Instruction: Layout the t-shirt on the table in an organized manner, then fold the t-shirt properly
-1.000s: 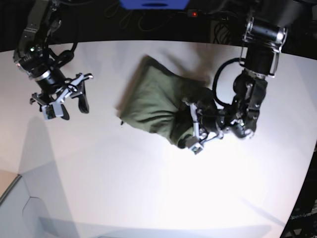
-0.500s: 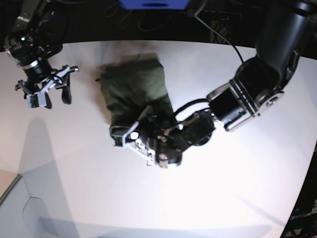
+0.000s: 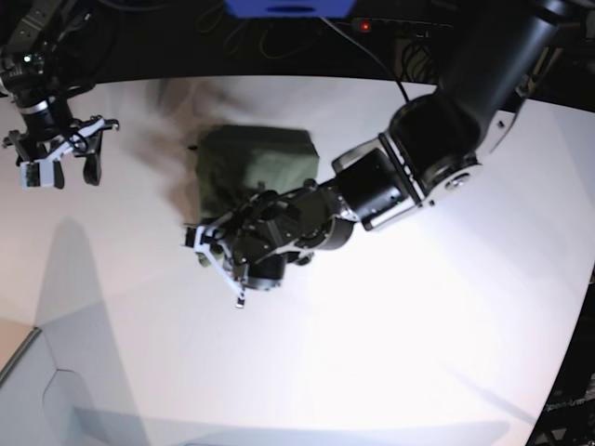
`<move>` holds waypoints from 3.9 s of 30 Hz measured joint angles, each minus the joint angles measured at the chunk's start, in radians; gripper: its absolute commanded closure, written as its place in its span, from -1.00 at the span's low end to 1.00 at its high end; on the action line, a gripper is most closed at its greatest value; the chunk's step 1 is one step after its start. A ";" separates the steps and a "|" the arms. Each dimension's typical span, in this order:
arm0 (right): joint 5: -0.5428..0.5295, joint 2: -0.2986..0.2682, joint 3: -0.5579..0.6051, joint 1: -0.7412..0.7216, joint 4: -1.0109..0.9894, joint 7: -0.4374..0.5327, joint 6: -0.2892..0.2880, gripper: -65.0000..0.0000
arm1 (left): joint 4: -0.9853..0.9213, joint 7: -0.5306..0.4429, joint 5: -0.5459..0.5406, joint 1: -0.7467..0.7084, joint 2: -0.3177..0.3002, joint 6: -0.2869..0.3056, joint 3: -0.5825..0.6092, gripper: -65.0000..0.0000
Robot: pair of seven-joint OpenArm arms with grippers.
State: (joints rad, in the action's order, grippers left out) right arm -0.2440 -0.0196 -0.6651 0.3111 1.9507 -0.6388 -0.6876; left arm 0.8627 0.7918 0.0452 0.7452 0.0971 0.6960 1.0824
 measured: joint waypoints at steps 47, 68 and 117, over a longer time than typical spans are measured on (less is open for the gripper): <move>0.004 0.056 0.620 0.017 -0.067 0.008 0.000 1.00 | 1.009 0.282 0.013 -0.685 -0.362 0.006 -1.628 0.28; 0.006 -0.055 0.613 0.047 -0.211 0.163 0.003 1.00 | 1.081 0.274 0.005 -0.915 -0.316 0.007 -2.179 0.28; -0.117 0.104 -0.129 0.276 -0.103 0.213 0.000 1.00 | 1.073 0.256 0.012 -1.153 -0.086 0.007 -2.249 0.99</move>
State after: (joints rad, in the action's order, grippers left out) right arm -0.3614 0.0841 -0.7940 0.5869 1.8477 -0.4259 -0.6876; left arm 1.9358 1.0473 0.0570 -0.4076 0.0113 0.7033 -1.1664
